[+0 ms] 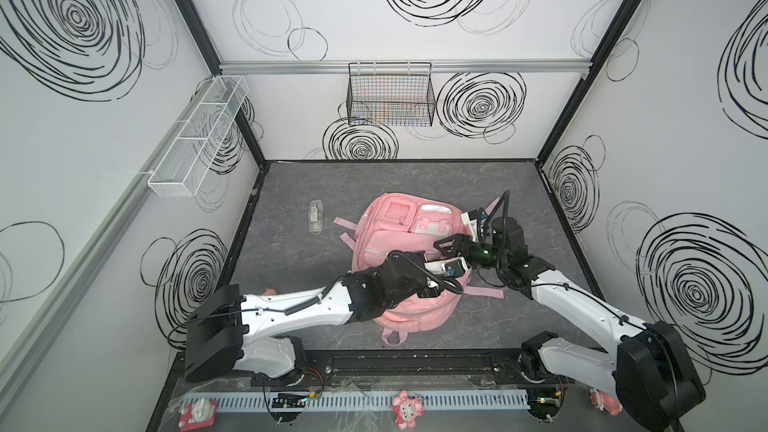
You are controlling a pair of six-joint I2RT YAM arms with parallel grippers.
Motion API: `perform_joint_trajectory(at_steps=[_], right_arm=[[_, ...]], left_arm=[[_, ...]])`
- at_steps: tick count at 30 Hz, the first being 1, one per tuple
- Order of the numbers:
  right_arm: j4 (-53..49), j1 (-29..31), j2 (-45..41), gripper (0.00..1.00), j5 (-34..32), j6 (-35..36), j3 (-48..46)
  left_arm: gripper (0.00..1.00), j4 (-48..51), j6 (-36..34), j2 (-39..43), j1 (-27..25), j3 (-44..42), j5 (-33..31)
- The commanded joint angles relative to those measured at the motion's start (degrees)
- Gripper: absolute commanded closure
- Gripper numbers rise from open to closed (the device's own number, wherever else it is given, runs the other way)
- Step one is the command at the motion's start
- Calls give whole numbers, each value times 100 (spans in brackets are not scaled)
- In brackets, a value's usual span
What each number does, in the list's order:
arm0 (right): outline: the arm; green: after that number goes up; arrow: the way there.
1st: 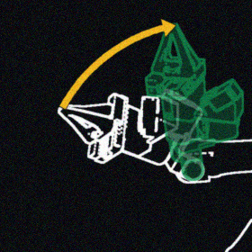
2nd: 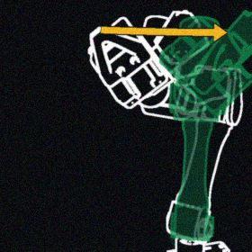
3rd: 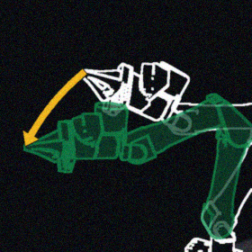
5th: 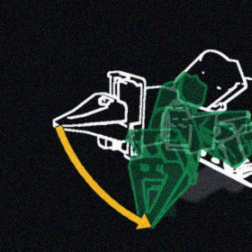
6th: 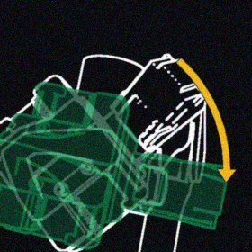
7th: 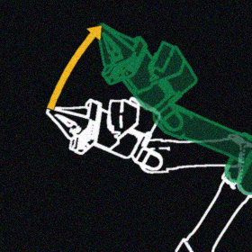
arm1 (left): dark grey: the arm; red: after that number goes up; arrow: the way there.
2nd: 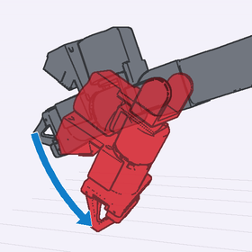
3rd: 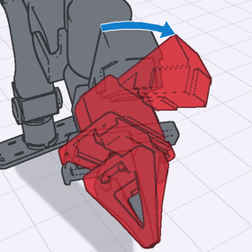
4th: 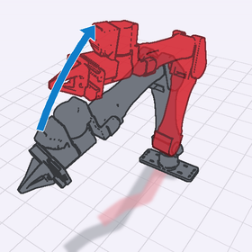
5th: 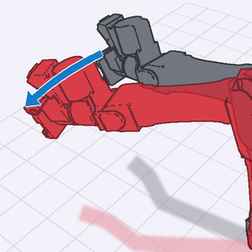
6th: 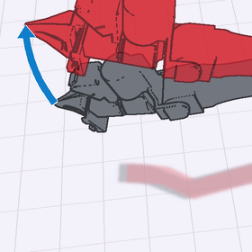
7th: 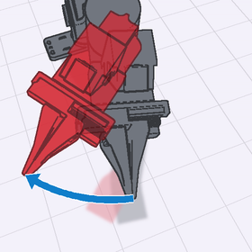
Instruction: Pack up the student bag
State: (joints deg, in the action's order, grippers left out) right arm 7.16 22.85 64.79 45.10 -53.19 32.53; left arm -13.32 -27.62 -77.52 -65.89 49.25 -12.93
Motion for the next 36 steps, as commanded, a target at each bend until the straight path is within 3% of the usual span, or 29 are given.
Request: perform_joint_trajectory(at_steps=[1, 6, 11, 15, 25, 30, 31, 33, 36], right_arm=[[-209, 57, 166, 48, 340, -183, 279], [-583, 17, 569, 59, 488, 2, 468], [-458, -124, 786, 86, 700, 17, 447], [-356, -434, 802, 100, 810, 10, 428], [-399, -1620, 704, 100, 993, 226, 409], [-481, -1720, 764, 100, 1071, 329, 539], [-458, -1705, 739, 100, 1071, 295, 514], [-377, -1698, 674, 100, 1120, 256, 420], [-903, -1696, 559, 52, 955, 622, 384]], left_arm=[[100, -1026, -506, -93, -88, 330, -396], [100, -1121, -695, -230, -253, 392, -459], [100, -1117, -780, -127, -292, 355, -517], [100, -1036, -815, 167, -283, 164, -490], [100, -293, -1009, 1179, -55, -500, -67], [100, -46, -611, 1390, 177, -552, 150], [99, 34, -481, 1315, 174, -470, 186], [84, 246, -328, 1118, 143, -308, 286], [86, 115, -33, 855, 124, -297, 85]])
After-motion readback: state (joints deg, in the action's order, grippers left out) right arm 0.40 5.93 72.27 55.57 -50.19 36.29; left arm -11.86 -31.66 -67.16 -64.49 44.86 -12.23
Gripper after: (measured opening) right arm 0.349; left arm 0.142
